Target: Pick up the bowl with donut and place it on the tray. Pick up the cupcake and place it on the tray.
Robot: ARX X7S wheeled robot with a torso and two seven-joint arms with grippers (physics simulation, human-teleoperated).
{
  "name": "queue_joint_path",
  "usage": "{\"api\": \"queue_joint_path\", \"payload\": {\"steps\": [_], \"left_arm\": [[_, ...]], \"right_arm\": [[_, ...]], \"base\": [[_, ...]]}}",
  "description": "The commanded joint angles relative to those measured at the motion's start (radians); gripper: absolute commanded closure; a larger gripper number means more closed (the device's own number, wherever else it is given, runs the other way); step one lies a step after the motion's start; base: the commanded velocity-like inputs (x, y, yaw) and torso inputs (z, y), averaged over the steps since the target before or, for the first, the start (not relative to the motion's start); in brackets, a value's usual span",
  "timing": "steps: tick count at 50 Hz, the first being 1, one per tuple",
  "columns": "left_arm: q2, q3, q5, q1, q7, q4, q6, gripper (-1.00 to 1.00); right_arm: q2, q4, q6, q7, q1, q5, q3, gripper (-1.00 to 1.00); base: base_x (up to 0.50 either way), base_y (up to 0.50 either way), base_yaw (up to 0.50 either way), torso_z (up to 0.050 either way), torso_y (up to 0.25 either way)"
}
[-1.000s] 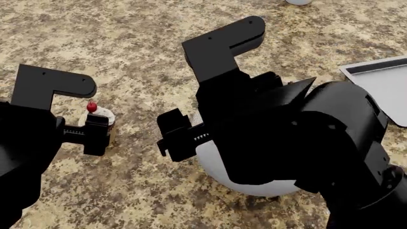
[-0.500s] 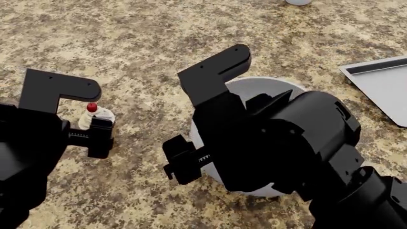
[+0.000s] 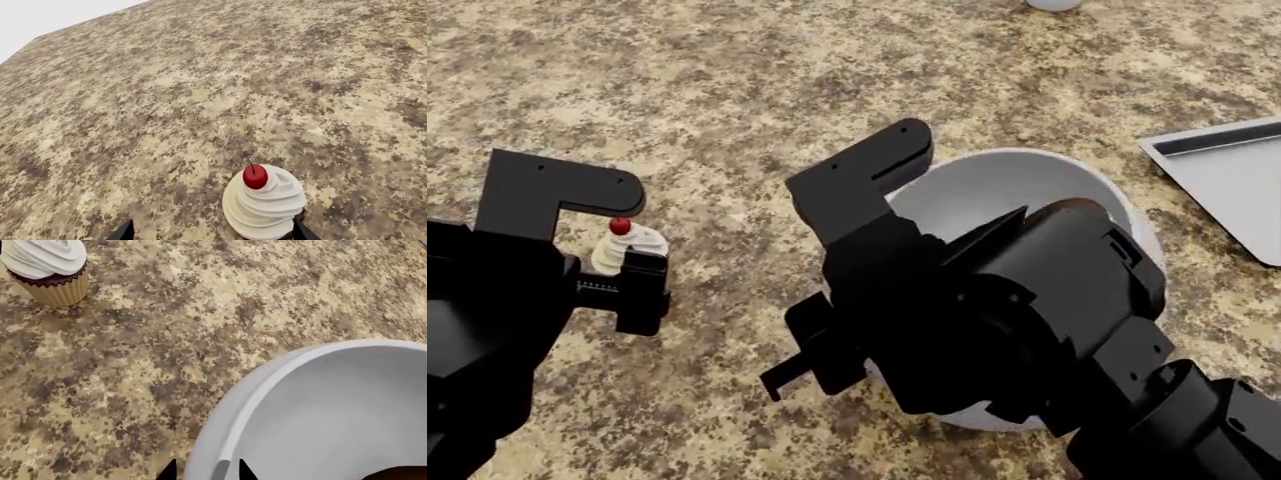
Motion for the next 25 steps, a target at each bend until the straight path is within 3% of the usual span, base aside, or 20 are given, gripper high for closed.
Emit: {"api": "queue_joint_path", "payload": {"steps": [1, 5, 6, 14, 25], "left_arm": [[0.018, -0.006, -0.010, -0.006, 0.027, -0.066, 0.052, -1.00], [0.016, -0.004, -0.007, 0.007, 0.029, -0.075, 0.072, -1.00], [0.020, 0.013, -0.003, 0.009, 0.043, -0.123, 0.117, -1.00], [0.026, 0.034, 0.004, -0.001, 0.065, -0.235, 0.202, -1.00], [0.030, 0.038, -0.001, -0.032, 0.072, -0.285, 0.232, -1.00]], "right_arm": [[-0.004, 0.045, -0.042, -0.056, -0.021, 0.018, -0.009, 1.00], [0.006, 0.023, -0.052, -0.060, -0.021, 0.019, -0.004, 1.00], [0.072, -0.127, -0.002, 0.069, 0.019, 0.139, 0.088, 1.00], [0.133, -0.238, 0.028, 0.272, 0.058, 0.312, 0.203, 1.00], [0.179, -0.264, -0.021, 0.349, 0.069, 0.389, 0.282, 1.00]], "base": [[0.00, 0.00, 0.00, 0.000, 0.000], [0.00, 0.00, 0.00, 0.000, 0.000], [0.00, 0.00, 0.00, 0.000, 0.000], [0.00, 0.00, 0.00, 0.000, 0.000], [0.00, 0.00, 0.00, 0.000, 0.000]]}}
